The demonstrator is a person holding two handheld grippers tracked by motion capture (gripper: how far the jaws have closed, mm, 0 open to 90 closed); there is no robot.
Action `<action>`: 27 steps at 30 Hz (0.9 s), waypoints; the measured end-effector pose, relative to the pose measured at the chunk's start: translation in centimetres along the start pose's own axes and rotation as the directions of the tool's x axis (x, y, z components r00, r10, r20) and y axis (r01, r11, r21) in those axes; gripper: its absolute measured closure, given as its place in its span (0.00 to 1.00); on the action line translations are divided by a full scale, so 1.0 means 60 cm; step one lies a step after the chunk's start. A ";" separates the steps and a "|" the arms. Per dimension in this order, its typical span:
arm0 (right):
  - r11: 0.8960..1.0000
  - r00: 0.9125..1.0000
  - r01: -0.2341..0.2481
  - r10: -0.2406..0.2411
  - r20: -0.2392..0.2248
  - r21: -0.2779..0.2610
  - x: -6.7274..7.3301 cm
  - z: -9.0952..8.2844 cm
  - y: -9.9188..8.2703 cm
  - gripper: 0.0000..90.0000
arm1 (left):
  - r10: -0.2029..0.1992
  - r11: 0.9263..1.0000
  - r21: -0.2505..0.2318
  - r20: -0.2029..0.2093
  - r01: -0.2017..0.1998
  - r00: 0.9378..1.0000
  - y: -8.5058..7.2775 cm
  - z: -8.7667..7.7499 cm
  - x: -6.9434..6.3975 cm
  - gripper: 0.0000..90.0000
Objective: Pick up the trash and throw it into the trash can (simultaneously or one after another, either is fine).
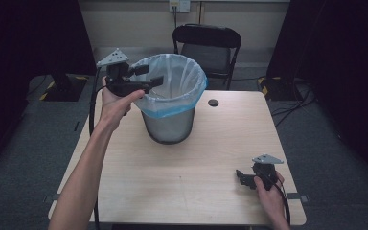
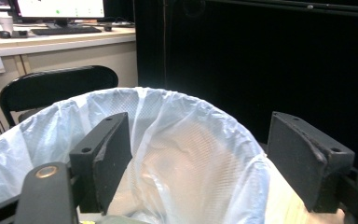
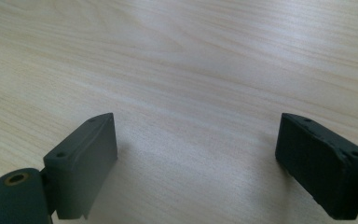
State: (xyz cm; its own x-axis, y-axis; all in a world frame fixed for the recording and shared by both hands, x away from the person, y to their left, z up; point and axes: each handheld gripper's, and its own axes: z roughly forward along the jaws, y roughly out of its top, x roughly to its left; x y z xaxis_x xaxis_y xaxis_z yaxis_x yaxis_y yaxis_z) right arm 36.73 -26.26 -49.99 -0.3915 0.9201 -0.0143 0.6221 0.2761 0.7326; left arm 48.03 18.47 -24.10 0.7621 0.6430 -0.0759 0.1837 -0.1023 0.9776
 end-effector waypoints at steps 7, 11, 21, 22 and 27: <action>1.000 1.000 0.001 -0.001 0.000 -0.001 0.000 0.000 0.000 0.13 | 0.011 1.000 0.006 0.030 -0.011 0.999 -0.003 -0.003 -0.019 0.23; 1.000 1.000 0.000 0.000 0.000 0.000 0.000 0.000 0.000 0.13 | 0.015 1.000 0.018 0.051 -0.015 0.999 -0.011 -0.003 -0.034 0.25; 1.000 1.000 0.000 0.000 0.000 0.000 0.000 0.000 0.000 0.13 | 0.040 0.999 0.022 0.081 -0.042 0.996 -0.026 -0.005 -0.069 0.25; 1.000 1.000 0.000 0.000 0.000 0.000 0.000 0.000 0.000 0.13 | 0.038 0.999 0.021 0.071 -0.040 0.997 -0.028 -0.005 -0.073 0.25; 1.000 1.000 0.000 0.000 0.000 0.000 0.000 0.000 0.000 0.13 | 0.043 0.999 0.014 0.085 -0.044 0.995 -0.035 -0.007 -0.084 0.26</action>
State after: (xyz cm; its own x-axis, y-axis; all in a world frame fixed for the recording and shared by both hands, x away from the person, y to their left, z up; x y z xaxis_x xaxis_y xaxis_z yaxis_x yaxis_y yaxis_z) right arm 36.74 -26.26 -49.99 -0.3914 0.9201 -0.0144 0.6221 0.2761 0.7326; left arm 43.54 15.76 -25.71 0.8192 0.5713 -0.0504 0.1584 -0.1409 0.9773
